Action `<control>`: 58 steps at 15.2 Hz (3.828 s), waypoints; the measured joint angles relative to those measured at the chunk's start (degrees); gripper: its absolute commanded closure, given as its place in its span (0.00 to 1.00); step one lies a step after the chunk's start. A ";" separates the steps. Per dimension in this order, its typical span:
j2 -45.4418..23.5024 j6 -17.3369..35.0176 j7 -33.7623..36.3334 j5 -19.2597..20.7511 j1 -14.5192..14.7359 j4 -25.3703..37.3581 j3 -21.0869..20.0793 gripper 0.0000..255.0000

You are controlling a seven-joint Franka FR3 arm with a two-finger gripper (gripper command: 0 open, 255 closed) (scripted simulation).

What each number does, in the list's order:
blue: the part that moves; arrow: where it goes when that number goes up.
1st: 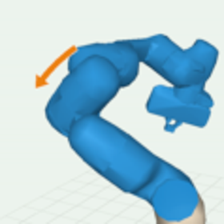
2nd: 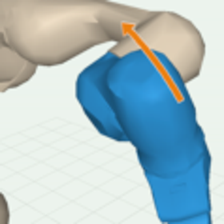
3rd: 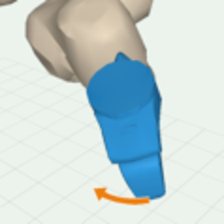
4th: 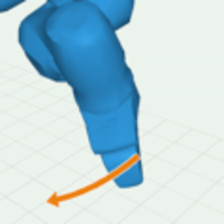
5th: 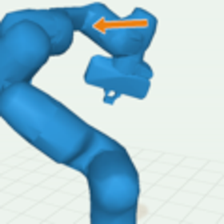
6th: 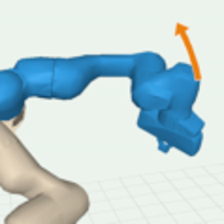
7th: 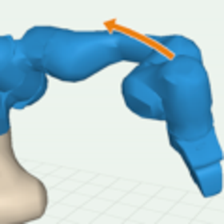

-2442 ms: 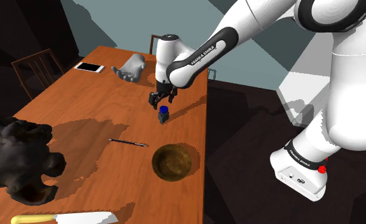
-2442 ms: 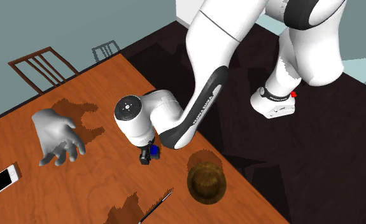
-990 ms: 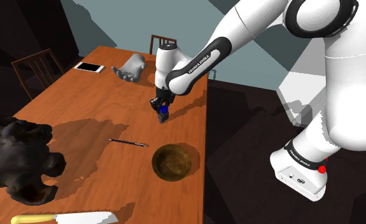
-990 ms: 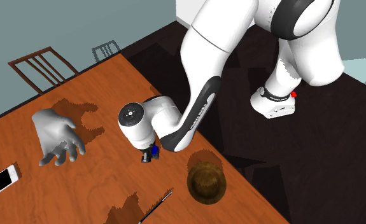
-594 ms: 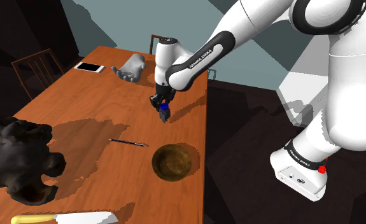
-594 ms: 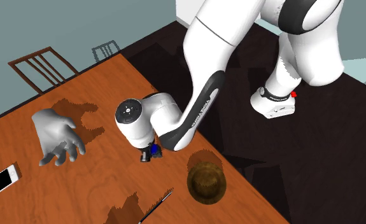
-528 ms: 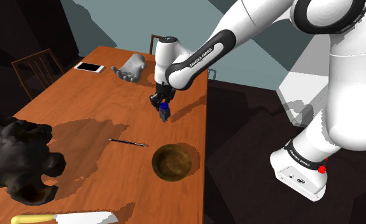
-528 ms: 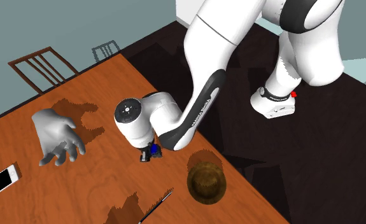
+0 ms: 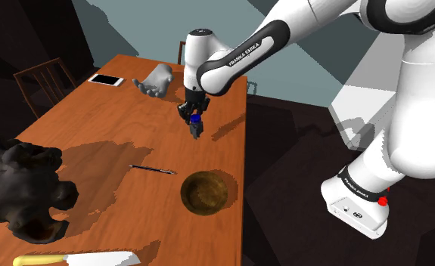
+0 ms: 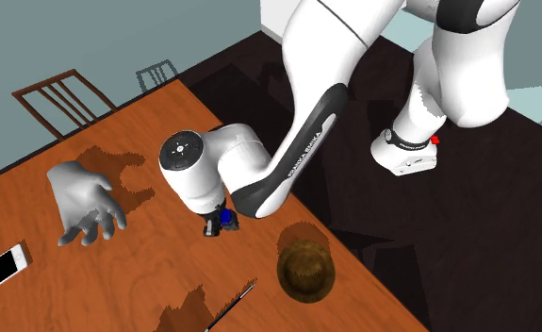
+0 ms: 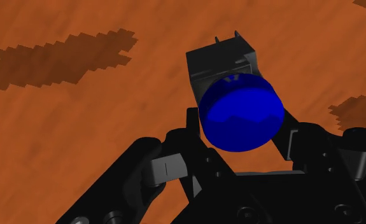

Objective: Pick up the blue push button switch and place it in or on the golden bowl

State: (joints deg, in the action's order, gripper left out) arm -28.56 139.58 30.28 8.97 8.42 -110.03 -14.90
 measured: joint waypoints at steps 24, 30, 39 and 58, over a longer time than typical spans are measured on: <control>20.41 -0.96 12.72 -5.11 7.06 -18.73 -8.04 1.00; 25.10 -0.52 18.94 -7.03 10.84 -23.49 -11.68 1.00; 19.79 5.71 22.91 -2.68 11.86 -25.11 -11.16 1.00; 12.64 12.39 27.38 3.67 13.72 -25.37 -8.39 0.00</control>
State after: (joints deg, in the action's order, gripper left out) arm -15.92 151.97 57.66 12.63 22.13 -135.41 -23.29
